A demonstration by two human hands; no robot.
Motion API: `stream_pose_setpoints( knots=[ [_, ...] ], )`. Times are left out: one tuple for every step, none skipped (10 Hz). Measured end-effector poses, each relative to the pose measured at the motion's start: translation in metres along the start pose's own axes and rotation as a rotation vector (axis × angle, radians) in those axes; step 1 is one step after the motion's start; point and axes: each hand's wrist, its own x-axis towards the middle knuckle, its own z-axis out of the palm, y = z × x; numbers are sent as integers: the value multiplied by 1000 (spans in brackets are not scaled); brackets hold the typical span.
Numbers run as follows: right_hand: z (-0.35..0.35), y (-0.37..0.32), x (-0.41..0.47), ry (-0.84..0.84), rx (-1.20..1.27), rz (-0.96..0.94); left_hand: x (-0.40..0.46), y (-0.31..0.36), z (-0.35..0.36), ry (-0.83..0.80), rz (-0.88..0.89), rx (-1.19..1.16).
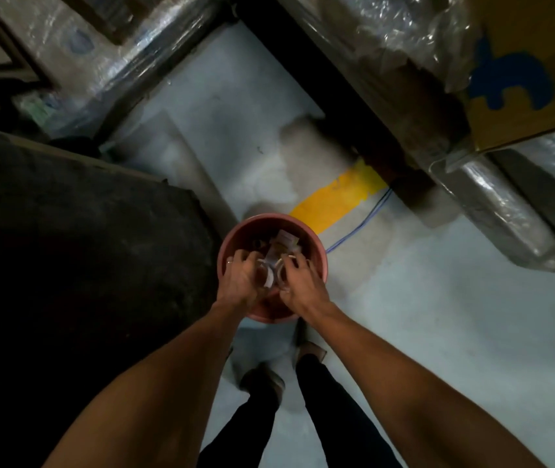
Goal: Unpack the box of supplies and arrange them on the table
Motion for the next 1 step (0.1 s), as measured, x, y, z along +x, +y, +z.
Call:
stream_pose_setpoints(
  knots=[
    [1, 0, -3, 13, 14, 3, -4, -7, 8, 29, 19, -65]
  ],
)
